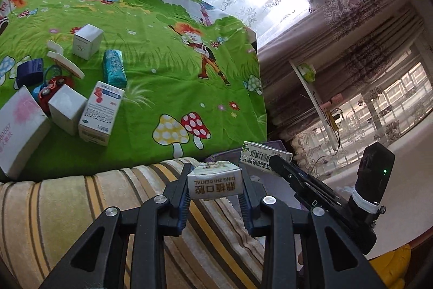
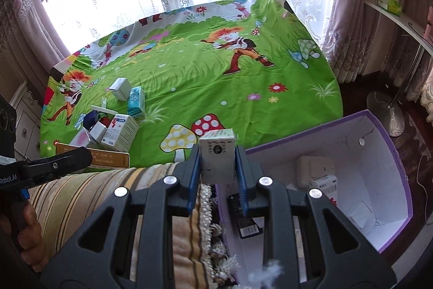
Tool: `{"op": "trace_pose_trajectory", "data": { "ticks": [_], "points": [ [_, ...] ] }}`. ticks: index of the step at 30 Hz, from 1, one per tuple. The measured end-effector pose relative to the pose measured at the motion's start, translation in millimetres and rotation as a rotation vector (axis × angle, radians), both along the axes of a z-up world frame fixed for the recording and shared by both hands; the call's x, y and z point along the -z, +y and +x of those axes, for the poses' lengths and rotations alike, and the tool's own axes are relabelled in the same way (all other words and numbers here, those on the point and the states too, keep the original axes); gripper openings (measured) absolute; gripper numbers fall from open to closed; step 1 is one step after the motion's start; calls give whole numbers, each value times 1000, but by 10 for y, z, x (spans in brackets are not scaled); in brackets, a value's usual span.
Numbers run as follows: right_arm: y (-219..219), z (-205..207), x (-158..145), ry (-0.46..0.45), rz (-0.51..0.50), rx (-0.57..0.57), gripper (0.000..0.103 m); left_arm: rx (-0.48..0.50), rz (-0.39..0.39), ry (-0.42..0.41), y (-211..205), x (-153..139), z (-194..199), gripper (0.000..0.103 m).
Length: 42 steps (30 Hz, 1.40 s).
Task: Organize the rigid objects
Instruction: 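Carry both white boxes into the purple box and open both tools, then move both tools back over the remaining boxes on the bed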
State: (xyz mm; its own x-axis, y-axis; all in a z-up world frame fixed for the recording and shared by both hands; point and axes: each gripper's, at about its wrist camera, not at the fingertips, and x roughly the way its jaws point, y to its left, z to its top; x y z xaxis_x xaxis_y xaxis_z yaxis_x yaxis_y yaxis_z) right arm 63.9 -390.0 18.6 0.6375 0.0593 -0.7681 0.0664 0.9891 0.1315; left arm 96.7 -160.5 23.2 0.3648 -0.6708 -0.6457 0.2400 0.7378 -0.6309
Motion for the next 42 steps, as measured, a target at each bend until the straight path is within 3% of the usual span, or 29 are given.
{"op": "trace_pose_trajectory", "data": {
  "ticks": [18,21,23,24,28,36,42],
  "points": [
    [-703,-588,79,122,-89,133,30,254,74,52,-1034,92,-246,33],
    [-754,-645,58,141,-93,153,47,287,91,67,-1150,130,-270,35],
    [-778,-674,27,151,-89,166,69,297,106,77,-1186,153,-274,43],
    [-777,-685,2,155,-103,174,70,296,111,81,-1184,161,-271,51],
    [-761,-662,-115,245,-165,229,70,279,100,119,-1100,203,-227,57],
    [-274,-608,-769,183,-377,50,74,144,123,121,-521,168,-109,57],
    [174,-467,-1286,187,-256,-204,79,3,154,131,70,172,-38,57]
  ]
}}
